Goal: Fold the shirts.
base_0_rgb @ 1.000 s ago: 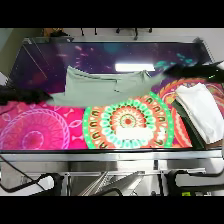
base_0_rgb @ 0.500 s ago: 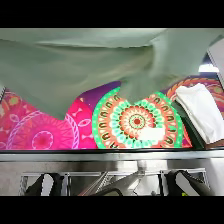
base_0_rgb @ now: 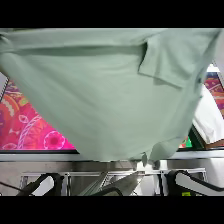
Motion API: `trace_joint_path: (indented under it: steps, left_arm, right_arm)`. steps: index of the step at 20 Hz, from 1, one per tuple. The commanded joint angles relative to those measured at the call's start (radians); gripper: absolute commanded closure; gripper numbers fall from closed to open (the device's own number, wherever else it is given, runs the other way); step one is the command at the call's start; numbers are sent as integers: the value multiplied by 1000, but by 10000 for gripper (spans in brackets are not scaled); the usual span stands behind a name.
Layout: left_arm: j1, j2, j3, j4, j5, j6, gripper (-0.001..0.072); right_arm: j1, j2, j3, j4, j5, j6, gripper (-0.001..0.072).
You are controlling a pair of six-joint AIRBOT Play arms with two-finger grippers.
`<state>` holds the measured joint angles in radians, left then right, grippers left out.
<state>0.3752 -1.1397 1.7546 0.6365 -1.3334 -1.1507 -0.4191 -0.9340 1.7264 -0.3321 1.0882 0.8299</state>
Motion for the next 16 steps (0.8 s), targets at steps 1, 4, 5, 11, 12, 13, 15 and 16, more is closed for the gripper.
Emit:
trace_joint_path:
  steps: [1,4,5,11,12,13,15,16]
  left_arm:
    - [-186,-247,2,264,7,-19,695]
    - [-248,-469,3,402,43,-31,695]
    - [-252,-532,3,428,65,-40,695]
    - [-220,-794,120,446,126,-117,695]
    - [-220,-820,162,446,110,-119,695]
    - [-222,-842,202,446,88,-124,695]
    - [-230,-883,274,446,34,-143,695]
    - [-238,-889,288,446,11,-158,695]
  right_arm:
    - [64,-196,-109,-19,35,19,696]
    - [135,-378,-161,-100,-50,8,696]
    - [153,-444,-161,-102,-86,7,697]
    - [190,-692,-62,-75,-278,8,697]
    - [188,-710,-29,-76,-278,8,697]
    - [182,-717,-5,-76,-277,8,696]
    - [175,-713,19,-124,-262,8,697]
    - [169,-705,20,-169,-241,8,697]
